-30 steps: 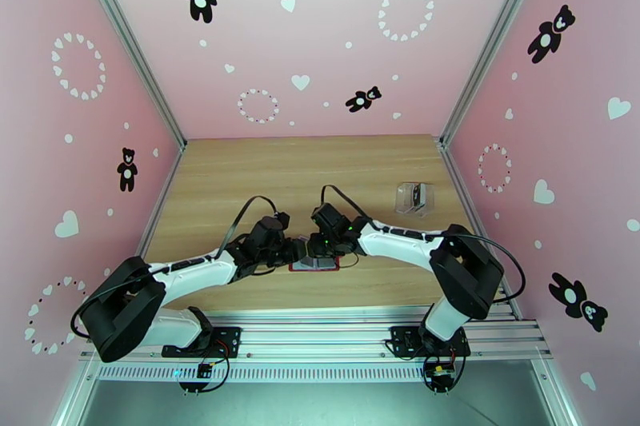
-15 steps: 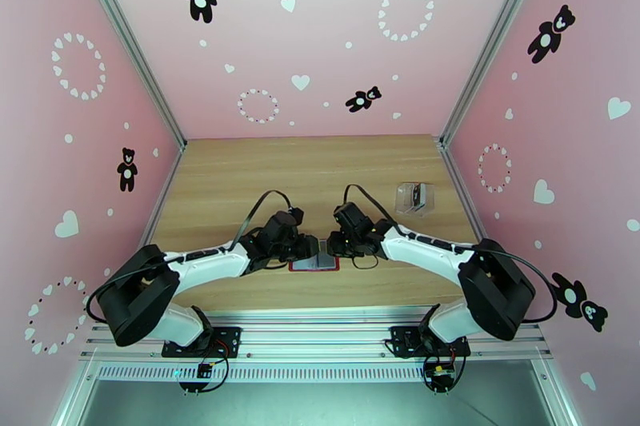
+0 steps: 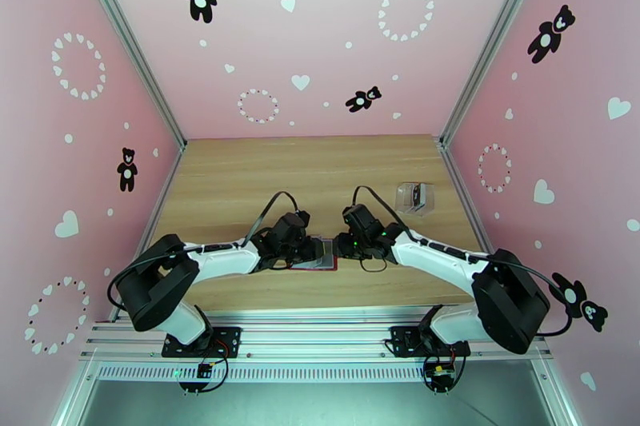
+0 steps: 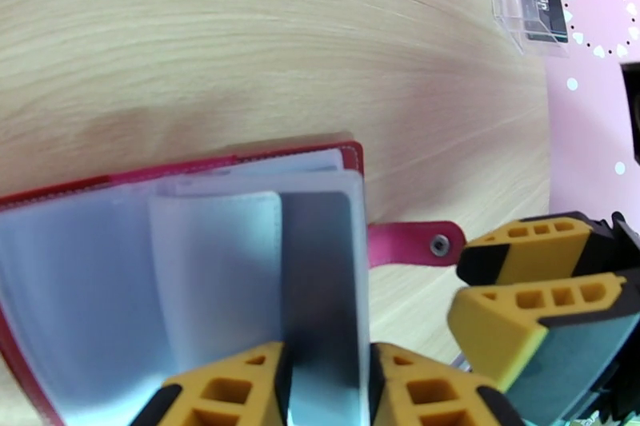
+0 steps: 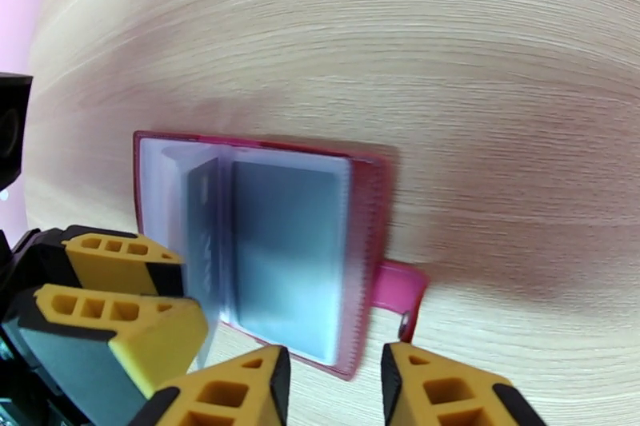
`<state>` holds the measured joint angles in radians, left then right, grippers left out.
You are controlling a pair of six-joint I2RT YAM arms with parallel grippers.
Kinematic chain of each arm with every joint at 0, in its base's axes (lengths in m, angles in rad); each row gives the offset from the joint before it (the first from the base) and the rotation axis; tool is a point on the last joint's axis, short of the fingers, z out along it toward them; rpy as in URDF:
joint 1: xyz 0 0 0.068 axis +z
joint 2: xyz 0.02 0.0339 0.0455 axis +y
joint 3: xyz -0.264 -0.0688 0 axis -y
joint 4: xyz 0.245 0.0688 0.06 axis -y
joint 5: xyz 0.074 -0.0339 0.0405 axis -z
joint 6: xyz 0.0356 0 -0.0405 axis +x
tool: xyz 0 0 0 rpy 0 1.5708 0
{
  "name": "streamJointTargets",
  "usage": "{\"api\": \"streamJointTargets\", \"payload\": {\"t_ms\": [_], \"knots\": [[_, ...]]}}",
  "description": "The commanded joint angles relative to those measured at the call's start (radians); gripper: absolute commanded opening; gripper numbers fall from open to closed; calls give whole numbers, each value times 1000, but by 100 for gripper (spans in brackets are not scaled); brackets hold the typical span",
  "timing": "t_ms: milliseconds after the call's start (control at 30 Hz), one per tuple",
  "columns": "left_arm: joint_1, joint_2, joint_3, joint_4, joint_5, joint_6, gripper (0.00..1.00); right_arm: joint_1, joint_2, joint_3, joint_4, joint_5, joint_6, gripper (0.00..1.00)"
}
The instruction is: Put the credit cards into the card holder
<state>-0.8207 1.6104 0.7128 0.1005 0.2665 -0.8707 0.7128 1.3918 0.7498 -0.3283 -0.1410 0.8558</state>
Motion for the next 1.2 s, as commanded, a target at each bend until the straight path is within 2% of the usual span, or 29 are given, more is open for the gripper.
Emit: {"api": "streamJointTargets", "payload": {"t_ms": [0, 200, 400, 567, 833, 1167], "knots": [[-6, 33, 16, 14, 12, -11, 31, -8, -42, -11, -24, 18, -1, 40], [-6, 40, 19, 16, 12, -5, 40, -21, -37, -10, -26, 12, -7, 45], [-6, 29, 12, 24, 13, -10, 42, -22, -30, -10, -15, -3, -2, 46], [-6, -5, -2, 17, -10, -12, 43, -22, -39, -13, 31, -62, 10, 39], [-6, -117, -42, -53, -105, -18, 43, -13, 9, 4, 116, -155, 40, 21], [-5, -298, -104, -196, -252, -16, 44, 36, 179, 87, 136, -173, 31, 17]]}}
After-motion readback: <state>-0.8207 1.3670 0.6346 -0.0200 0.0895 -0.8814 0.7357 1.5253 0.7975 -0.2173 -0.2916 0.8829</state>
